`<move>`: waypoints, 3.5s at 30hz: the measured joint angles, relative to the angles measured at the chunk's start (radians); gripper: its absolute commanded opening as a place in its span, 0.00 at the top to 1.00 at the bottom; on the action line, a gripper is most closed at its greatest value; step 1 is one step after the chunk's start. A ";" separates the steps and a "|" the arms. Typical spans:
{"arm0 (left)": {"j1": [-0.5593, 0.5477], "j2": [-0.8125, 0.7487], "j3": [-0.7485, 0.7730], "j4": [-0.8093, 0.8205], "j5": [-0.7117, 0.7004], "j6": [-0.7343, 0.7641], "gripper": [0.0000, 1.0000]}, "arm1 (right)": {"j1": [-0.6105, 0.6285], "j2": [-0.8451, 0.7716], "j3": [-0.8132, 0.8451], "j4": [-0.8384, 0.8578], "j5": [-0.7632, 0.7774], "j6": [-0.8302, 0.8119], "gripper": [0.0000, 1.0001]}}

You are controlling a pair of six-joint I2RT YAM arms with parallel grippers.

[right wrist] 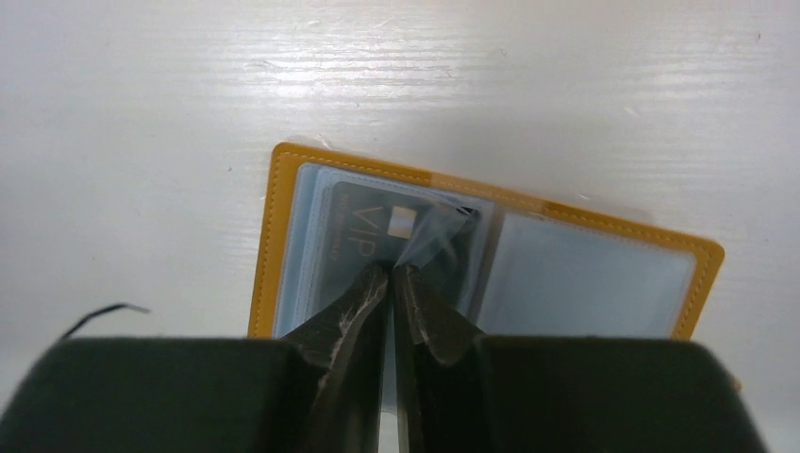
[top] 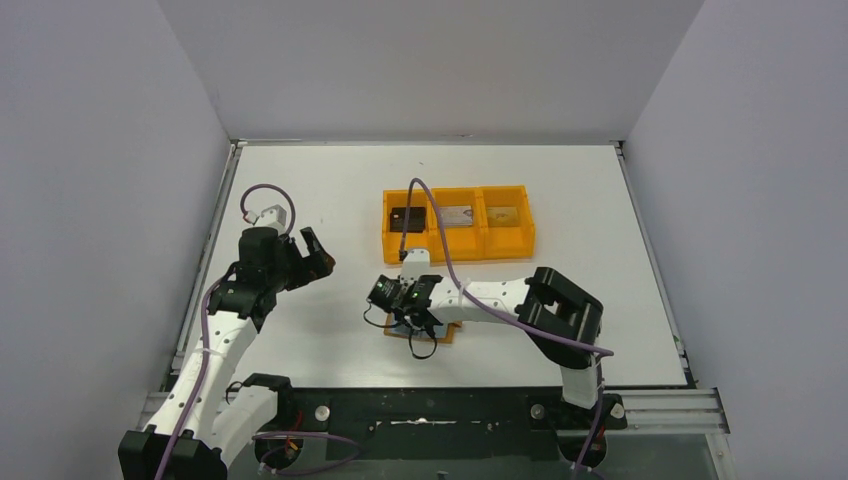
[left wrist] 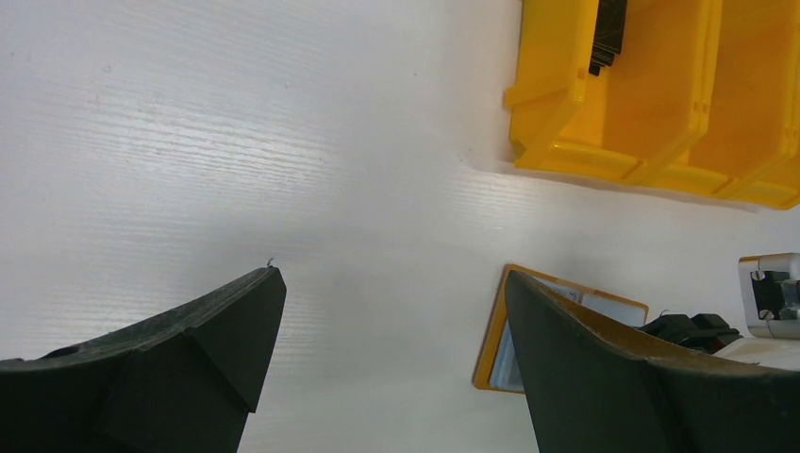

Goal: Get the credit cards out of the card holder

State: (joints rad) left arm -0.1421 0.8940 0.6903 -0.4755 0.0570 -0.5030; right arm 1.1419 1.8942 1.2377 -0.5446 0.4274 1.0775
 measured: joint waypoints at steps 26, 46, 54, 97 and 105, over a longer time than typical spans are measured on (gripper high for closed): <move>-0.006 -0.006 -0.241 0.304 0.500 -0.216 0.20 | -0.101 -0.269 -0.394 0.562 -0.318 -0.102 1.00; -0.272 0.195 -0.361 0.631 0.528 -0.437 0.31 | -0.162 -0.269 -0.558 0.822 -0.444 0.003 1.00; -0.351 0.297 -0.366 0.712 0.473 -0.472 0.37 | -0.173 -0.269 -0.589 0.874 -0.463 0.028 1.00; -0.509 0.653 -0.190 0.991 0.530 -0.482 0.60 | -0.220 -0.787 -0.732 0.497 -0.249 0.049 0.66; -0.493 0.428 -0.132 0.700 0.352 -0.365 0.55 | -0.220 -0.743 -0.708 0.473 -0.246 -0.020 0.73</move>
State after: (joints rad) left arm -0.6353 1.3220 0.5583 0.2241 0.4088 -0.8677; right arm 0.9222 1.1511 0.5301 -0.0711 0.1810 1.0573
